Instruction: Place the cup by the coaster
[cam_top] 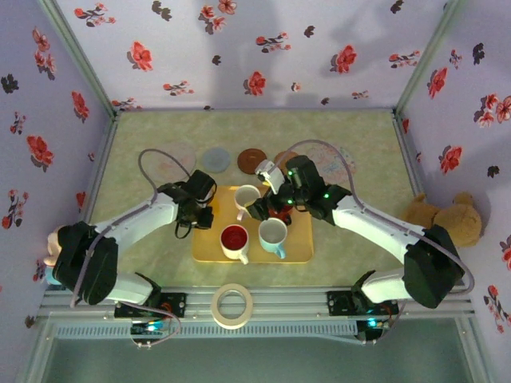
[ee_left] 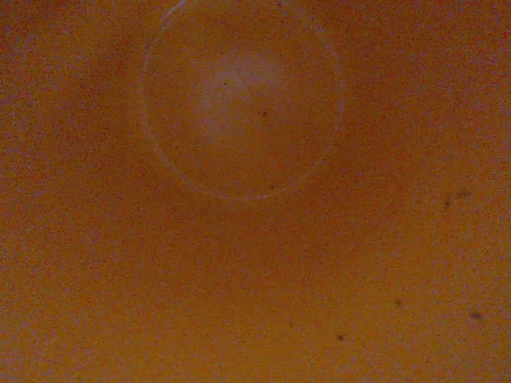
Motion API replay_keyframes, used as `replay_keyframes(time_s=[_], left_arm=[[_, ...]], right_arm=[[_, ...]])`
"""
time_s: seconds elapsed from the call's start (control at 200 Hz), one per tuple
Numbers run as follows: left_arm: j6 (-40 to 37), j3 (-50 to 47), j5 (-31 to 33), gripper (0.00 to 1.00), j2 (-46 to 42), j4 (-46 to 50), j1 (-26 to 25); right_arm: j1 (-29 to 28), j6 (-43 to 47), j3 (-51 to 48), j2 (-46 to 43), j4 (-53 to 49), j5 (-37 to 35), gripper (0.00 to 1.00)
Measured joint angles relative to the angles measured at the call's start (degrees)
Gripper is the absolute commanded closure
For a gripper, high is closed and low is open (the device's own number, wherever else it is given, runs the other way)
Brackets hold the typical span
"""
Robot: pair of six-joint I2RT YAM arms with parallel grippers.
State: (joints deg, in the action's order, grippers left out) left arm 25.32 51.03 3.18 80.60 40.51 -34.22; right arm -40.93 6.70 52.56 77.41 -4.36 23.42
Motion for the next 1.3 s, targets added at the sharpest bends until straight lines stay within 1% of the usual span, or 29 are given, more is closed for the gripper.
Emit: replay_keyframes(time_s=[0.33, 0.475, 0.58, 0.76, 0.99, 1.3], left_arm=[[-0.04, 10.12, 2.69, 1.00, -0.96, 5.25, 0.00], [-0.04, 13.00, 4.11, 1.00, -0.96, 6.82, 0.17], [-0.11, 14.67, 5.07, 1.00, -0.92, 8.02, 1.01], [-0.79, 17.22, 6.40, 1.00, 0.17, 8.41, 3.67], [-4.66, 19.76, 7.41, 1.00, 2.40, 8.35, 8.41], [-9.51, 21.46, 6.75, 1.00, 6.12, 5.01, 15.17]], right_arm=[[0.00, -4.24, 6.34, 3.30, 0.72, 3.02, 0.00], [0.00, -6.40, 8.98, 4.74, 0.74, 3.91, 0.00], [0.00, -8.37, 10.25, 5.16, 2.67, 4.44, 0.00], [-0.02, -11.02, 11.26, 5.84, 5.44, 5.25, 0.00], [-0.02, -13.22, 13.29, 8.55, 6.82, 4.85, 0.00], [-0.39, -15.82, 13.73, 13.70, 11.32, 0.79, 0.00]])
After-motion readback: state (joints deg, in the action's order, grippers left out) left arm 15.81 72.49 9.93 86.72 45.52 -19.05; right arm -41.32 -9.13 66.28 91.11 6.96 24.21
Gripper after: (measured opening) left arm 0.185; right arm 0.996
